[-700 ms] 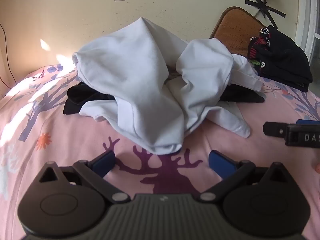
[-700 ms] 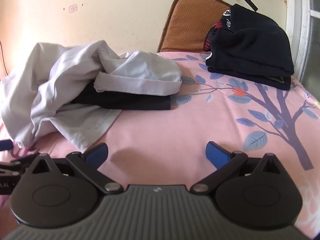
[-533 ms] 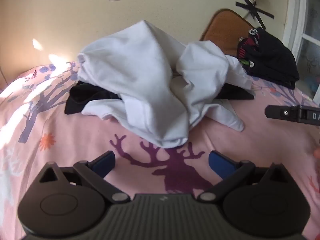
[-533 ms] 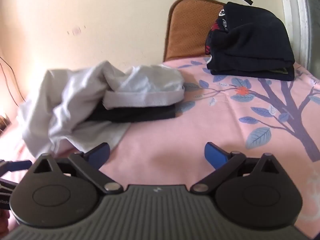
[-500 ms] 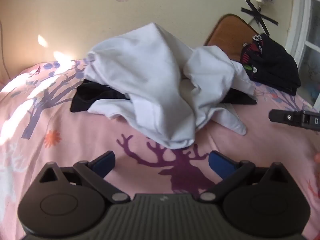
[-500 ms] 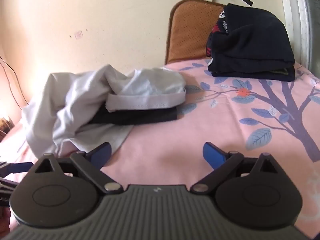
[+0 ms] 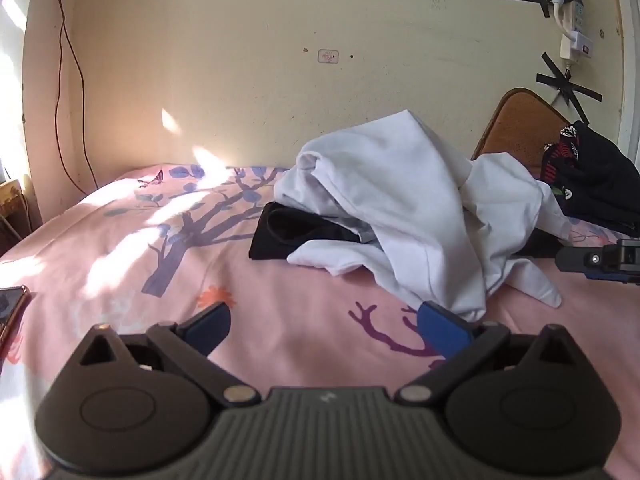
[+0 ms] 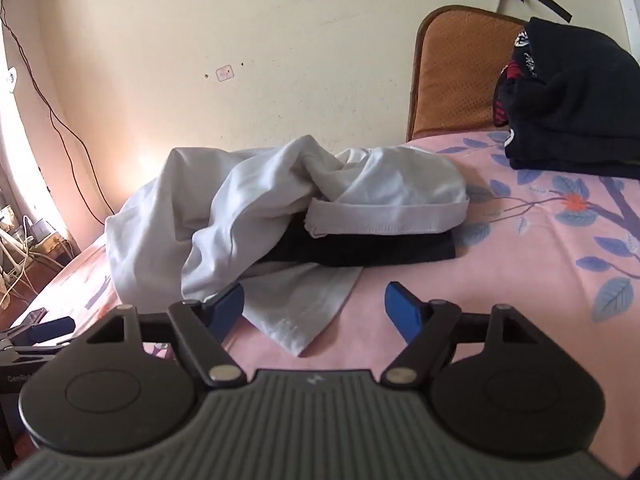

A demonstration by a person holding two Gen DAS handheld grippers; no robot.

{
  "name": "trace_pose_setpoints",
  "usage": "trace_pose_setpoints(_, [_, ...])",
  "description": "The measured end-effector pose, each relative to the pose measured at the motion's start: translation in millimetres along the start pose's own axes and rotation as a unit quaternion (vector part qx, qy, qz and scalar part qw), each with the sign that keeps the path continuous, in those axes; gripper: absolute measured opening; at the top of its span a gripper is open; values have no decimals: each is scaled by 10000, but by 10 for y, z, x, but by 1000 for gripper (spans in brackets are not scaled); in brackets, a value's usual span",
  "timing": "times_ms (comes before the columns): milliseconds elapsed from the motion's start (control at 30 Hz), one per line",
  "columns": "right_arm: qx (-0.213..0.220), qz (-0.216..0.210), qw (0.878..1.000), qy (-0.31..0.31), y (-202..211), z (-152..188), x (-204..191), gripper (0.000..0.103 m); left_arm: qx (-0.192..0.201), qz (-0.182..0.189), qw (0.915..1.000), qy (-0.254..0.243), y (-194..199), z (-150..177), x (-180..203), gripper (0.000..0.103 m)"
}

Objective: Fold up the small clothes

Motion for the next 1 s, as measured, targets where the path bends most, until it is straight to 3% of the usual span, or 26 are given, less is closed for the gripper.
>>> trace_pose_setpoints(567, [-265, -93, 9984, -498, -291, -115, -108, 84, -187, -6, 9998, -59, -102, -8, -54, 103])
trace_pose_setpoints(1000, [-222, -196, 9978, -586, -312, -140, -122, 87, -758, 159, 9967, 247, -285, -18, -151, 103])
Point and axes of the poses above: each gripper's, at about its wrist camera, not at the fingertips, and y roughly against the way its jaws point, x to its right, z to its underside, the point moved 3 cm from there along -y, roughly the way its jaws point, and after that the axes turned 14 degrees about -x, right-handed, at the moved point
